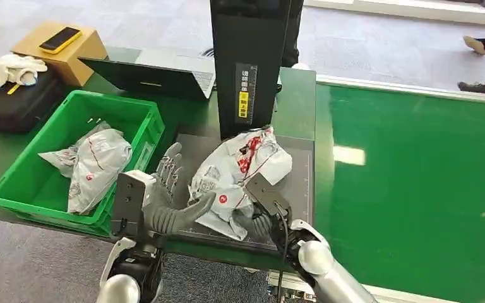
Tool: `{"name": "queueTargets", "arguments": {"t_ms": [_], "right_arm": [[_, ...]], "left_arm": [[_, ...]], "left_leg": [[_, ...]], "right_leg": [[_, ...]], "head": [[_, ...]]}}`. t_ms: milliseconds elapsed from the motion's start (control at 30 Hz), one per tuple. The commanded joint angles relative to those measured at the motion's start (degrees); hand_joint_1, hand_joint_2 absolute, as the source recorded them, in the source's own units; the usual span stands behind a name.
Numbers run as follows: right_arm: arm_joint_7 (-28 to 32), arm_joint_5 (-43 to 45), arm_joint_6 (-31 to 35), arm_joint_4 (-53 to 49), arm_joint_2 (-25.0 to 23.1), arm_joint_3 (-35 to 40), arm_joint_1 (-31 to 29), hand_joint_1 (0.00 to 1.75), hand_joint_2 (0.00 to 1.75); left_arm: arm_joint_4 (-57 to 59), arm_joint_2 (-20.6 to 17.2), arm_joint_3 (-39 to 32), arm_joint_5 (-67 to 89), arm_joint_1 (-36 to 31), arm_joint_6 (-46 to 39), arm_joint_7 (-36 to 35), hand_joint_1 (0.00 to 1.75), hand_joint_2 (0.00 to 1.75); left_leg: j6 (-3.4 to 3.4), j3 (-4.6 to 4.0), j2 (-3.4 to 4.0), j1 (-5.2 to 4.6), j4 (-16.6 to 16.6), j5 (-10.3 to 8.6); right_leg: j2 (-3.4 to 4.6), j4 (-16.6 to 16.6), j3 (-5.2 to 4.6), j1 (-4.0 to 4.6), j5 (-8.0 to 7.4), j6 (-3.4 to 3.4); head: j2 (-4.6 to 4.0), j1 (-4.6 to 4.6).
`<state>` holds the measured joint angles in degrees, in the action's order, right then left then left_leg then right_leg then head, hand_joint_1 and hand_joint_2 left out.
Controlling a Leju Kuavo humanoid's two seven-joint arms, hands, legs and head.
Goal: Moved the parcel from conveyor to table for the left to box.
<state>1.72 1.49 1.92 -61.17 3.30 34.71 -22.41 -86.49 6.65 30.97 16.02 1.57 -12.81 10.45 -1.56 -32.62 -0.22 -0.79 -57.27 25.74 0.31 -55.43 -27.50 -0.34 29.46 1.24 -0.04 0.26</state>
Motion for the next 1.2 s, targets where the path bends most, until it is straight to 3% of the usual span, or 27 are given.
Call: {"name": "queueTargets", "arguments": {"t_ms": [33, 200, 433, 700, 933, 1200], "right_arm": [[-1.13, 2.32, -1.86, 9.29, 1.06, 0.84, -3.10, 0.00, 1.75], [0.52, 6.55, -2.57, -2.06, 4.14, -4.36, -1.12, 0.00, 1.75], [11.16, 14.25, -3.05, -26.24, 7.17, -14.98, 5.81, 0.00, 1.75], [20.47, 14.67, -0.93, -47.01, 2.22, -23.62, 17.01, 0.00, 1.75], [23.10, 14.27, -0.68, -51.02, -1.09, -26.71, 20.61, 0.00, 1.75], [22.38, 13.23, -2.90, -50.04, -3.80, -27.64, 19.66, 0.00, 1.75]], "left_arm": [[1.58, -2.04, 1.16, 0.24, -1.42, 0.13, -0.82, 0.00, 1.75], [0.94, -2.22, 0.59, 0.57, -0.07, -0.50, -0.36, 0.00, 1.75], [1.07, -1.65, -0.68, 1.33, 1.08, -1.71, 1.52, 0.00, 1.75], [0.09, -1.58, -1.97, 1.68, 2.27, -1.64, 2.83, 0.00, 1.75], [1.21, -1.30, -1.47, 3.72, 1.29, 0.72, 2.08, 0.00, 1.75], [15.19, 0.39, 4.94, 17.40, -6.03, 6.11, -1.69, 0.00, 1.75]], "left_leg": [[0.14, 0.13, -0.03, 0.02, 0.12, -0.05], [0.10, 0.09, -0.08, 0.00, 0.04, -0.05], [0.14, -0.02, -0.14, -0.06, 0.01, -0.02], [0.19, 0.01, -0.23, -0.02, 0.06, 0.03], [0.18, 0.01, -0.18, 0.00, 0.09, 0.01], [0.12, 0.12, -0.19, -0.03, 0.13, -0.02]], "right_leg": [[-0.06, 0.10, 0.13, 0.00, -0.03, -0.03], [-0.11, 0.03, 0.06, -0.02, -0.01, -0.02], [-0.18, -0.02, 0.01, -0.08, 0.04, 0.00], [-0.25, 0.07, 0.05, -0.03, 0.08, -0.08], [-0.22, 0.09, 0.04, -0.01, 0.07, -0.13], [-0.23, 0.13, 0.11, -0.05, 0.04, -0.10]], "head": [[0.00, 0.00], [0.02, 0.02], [0.02, 0.00], [0.00, -0.02], [0.00, 0.00], [0.00, 0.02]]}}
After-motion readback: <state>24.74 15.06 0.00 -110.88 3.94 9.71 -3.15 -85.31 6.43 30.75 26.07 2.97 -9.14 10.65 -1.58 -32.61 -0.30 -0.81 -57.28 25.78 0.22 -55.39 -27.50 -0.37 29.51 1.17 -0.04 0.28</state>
